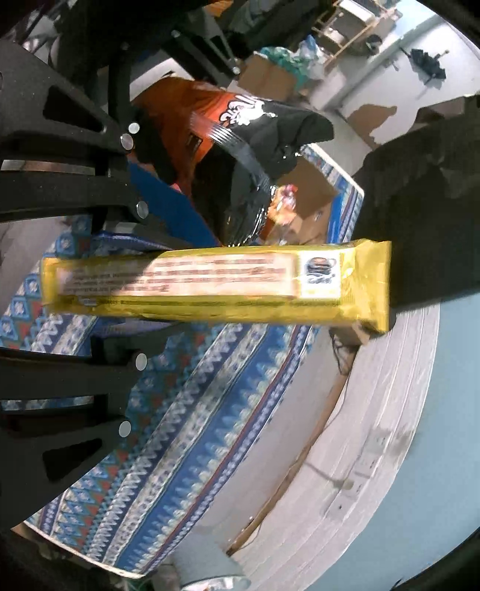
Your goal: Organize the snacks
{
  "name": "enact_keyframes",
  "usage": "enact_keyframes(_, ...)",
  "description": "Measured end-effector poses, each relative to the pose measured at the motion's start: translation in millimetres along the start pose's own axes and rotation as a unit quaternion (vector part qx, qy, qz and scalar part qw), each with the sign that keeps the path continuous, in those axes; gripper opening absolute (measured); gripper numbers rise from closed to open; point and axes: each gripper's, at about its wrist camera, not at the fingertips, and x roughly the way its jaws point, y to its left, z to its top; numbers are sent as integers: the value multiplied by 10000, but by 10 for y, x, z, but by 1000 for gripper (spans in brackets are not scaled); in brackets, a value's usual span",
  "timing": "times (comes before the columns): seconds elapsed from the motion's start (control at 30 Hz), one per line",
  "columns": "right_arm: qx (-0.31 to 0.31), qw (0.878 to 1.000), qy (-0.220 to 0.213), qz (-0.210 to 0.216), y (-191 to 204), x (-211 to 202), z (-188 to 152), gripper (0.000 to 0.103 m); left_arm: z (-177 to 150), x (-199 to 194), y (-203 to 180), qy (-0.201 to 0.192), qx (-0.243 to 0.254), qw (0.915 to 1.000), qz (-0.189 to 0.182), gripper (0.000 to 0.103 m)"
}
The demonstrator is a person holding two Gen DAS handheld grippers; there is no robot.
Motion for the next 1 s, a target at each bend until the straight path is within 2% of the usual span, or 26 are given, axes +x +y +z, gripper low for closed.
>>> enact_keyframes(0.3, -210, 9996, 30, 203, 383, 225, 358, 28, -103, -23, 575, 2, -613, 9980, 138, 51)
enact_keyframes(0.6, -347, 9981, 204, 463, 692, 462, 611, 28, -257, 28, 1149, 77, -1198, 9920, 388, 51)
enact_keyframes(0.73, -443, 9977, 281, 431, 827, 604, 675, 28, -324, 136, 1282, 217, -1329, 9898, 475, 51)
enact_keyframes(1.0, -109, 9957, 501, 774, 956, 975, 759, 28, -429, 336, 1440, 538, -1594, 9847, 450, 52)
